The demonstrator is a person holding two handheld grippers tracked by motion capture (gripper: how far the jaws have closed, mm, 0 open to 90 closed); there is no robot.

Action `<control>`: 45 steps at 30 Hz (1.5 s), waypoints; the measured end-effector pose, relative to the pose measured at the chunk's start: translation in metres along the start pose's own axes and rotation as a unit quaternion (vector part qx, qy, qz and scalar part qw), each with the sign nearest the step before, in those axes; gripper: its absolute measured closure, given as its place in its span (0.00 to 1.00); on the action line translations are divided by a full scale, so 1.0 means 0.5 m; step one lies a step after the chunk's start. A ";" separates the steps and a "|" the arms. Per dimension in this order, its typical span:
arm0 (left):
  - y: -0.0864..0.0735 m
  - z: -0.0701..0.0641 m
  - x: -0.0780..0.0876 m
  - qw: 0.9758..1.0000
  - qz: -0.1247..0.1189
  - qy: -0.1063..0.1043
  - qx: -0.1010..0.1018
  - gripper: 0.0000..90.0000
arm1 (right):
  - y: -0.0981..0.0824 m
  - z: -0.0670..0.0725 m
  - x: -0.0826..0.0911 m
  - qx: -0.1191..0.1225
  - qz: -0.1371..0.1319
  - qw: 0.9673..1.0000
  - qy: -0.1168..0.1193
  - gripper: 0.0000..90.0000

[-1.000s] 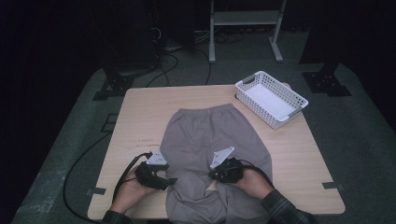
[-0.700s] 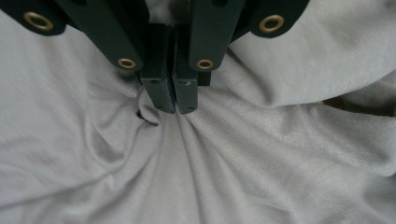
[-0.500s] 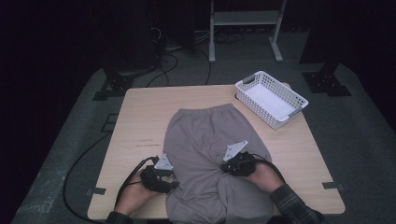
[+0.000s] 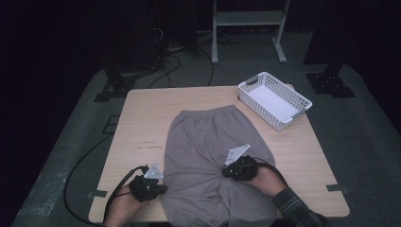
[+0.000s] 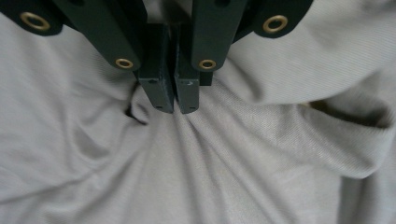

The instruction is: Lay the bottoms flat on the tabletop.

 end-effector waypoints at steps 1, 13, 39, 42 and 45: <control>-0.004 0.002 0.003 1.000 0.001 0.001 0.004 0.99 | 0.003 0.004 -0.002 0.001 -0.002 1.000 0.006 0.94; 0.034 -0.003 0.021 0.996 -0.086 -0.006 0.015 0.62 | -0.061 -0.039 0.114 -0.067 -0.074 0.995 -0.028 0.55; 0.075 -0.055 -0.057 0.996 -0.019 -0.035 -0.075 0.88 | -0.121 0.064 0.096 0.002 -0.007 1.000 0.030 0.95; 0.051 -0.059 -0.042 0.996 -0.013 -0.045 -0.074 0.92 | -0.128 0.084 0.103 0.007 -0.008 0.999 0.038 0.95; 0.025 -0.073 -0.028 0.996 -0.014 -0.052 -0.074 0.92 | -0.134 0.105 0.110 0.014 -0.005 0.999 0.047 0.95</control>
Point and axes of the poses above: each handheld gripper's, and its own axes: x roughly backward along the jaws, y roughly out of its top, z roughly to its left, the point moved 1 cm from there along -x, roughly forward along the jaws, and after that the axes turned 5 degrees about x, right-handed, at the moved point
